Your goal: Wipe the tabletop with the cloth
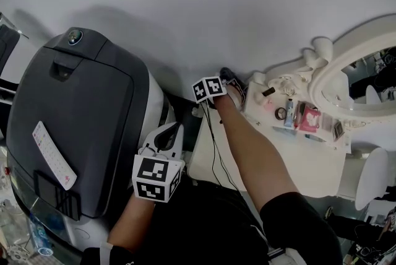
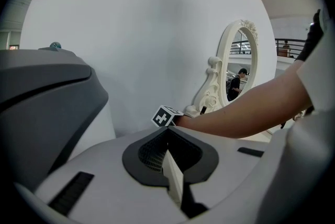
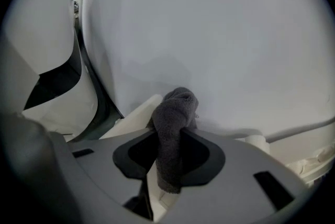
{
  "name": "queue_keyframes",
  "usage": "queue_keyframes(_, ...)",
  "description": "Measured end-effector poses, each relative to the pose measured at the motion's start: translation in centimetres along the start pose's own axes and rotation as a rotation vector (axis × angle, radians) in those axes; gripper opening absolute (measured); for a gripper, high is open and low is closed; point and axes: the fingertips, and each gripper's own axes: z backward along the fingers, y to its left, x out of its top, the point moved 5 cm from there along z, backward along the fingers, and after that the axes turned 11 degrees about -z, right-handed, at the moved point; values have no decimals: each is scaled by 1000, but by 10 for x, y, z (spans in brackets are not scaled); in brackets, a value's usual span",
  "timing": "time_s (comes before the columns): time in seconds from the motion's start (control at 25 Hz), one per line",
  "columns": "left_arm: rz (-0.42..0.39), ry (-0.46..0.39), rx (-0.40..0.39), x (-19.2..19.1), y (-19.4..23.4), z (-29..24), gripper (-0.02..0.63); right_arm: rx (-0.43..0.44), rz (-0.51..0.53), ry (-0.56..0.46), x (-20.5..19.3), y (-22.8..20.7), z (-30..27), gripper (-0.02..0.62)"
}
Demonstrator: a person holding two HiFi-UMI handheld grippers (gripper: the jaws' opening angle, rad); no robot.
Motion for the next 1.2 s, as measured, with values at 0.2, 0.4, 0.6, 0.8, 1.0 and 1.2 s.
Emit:
queue_keyframes(0.2, -9, -7, -30, 1, -7, -1, 6, -4, -45, 15, -5, -5, -8, 107)
queue_keyframes(0.4, -10, -18, -46, 2, -11, 1, 6, 55, -94, 14, -6, -6, -8, 107)
queue_keyframes(0.6, -24, -27, -55, 4, -14, 5, 6, 122, -76, 15, -11, 1, -1, 107)
queue_keyframes(0.8, -40, -39, -47, 7, -15, 9, 6, 152, -125, 40, -23, 6, 7, 107)
queue_keyframes(1.0, -59, -38, -12, 8, -13, 14, 6, 191, -133, 26, -37, 17, 19, 107)
queue_keyframes(1.2, -60, -35, 3, 7, -13, 16, 6, 201, -33, -48, -56, 28, 34, 107)
